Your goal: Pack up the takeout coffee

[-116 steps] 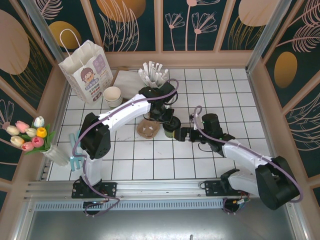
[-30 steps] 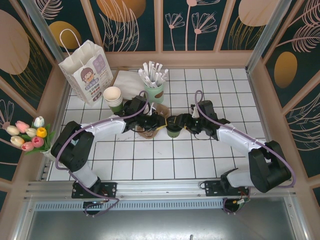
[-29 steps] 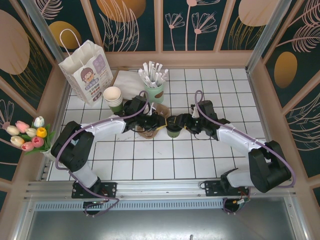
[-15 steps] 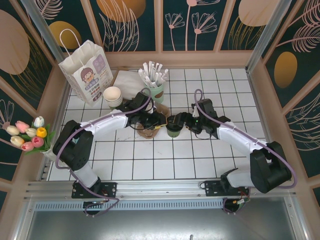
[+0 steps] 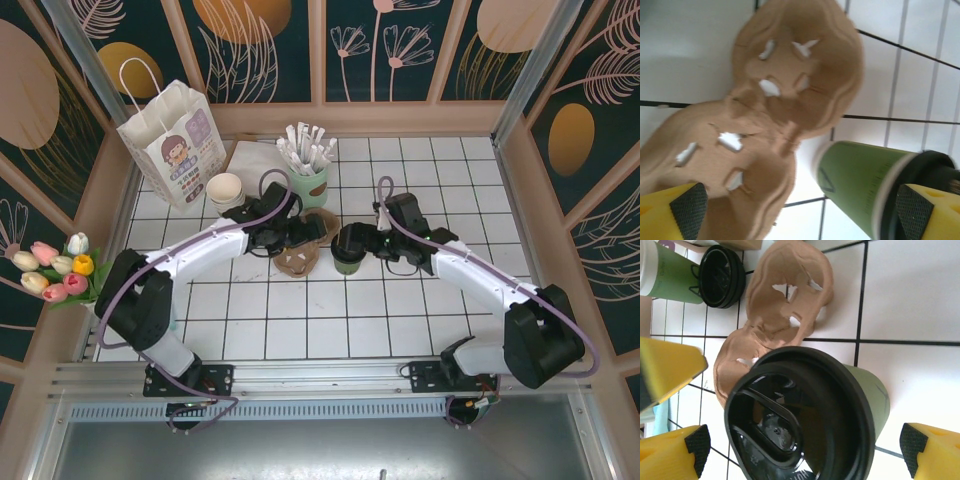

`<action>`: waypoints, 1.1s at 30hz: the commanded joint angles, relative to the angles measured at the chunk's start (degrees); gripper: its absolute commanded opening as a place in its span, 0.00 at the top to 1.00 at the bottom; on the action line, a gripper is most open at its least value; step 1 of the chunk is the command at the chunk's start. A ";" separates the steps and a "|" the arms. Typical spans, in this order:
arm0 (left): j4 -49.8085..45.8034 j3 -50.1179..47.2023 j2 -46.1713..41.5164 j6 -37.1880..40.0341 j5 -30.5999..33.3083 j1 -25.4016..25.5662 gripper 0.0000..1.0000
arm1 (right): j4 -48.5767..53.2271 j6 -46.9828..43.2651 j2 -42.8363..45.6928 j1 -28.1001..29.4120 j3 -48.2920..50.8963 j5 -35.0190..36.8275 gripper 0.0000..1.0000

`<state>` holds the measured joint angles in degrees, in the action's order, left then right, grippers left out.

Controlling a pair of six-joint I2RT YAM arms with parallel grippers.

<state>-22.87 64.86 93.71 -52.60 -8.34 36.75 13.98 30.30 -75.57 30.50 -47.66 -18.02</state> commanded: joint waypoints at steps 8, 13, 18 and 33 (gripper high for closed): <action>0.29 1.94 4.11 -0.73 -1.49 0.33 0.01 | 3.95 -4.17 -2.23 3.10 -3.68 4.74 0.01; 0.78 1.68 6.05 -0.66 -2.79 0.34 0.01 | 3.93 -4.39 -3.21 4.81 -4.28 6.16 0.01; 1.25 1.54 6.61 -0.52 -3.69 0.54 0.01 | 5.71 -3.67 -5.04 5.43 -5.13 10.01 0.01; 1.69 2.26 7.36 0.04 -5.33 1.39 0.02 | 4.59 -2.44 -8.26 6.24 -0.45 13.16 0.25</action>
<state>-22.11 65.58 100.57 -52.99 -12.40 37.52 16.43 27.75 -81.80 36.49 -51.11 -8.29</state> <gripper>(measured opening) 0.985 0.813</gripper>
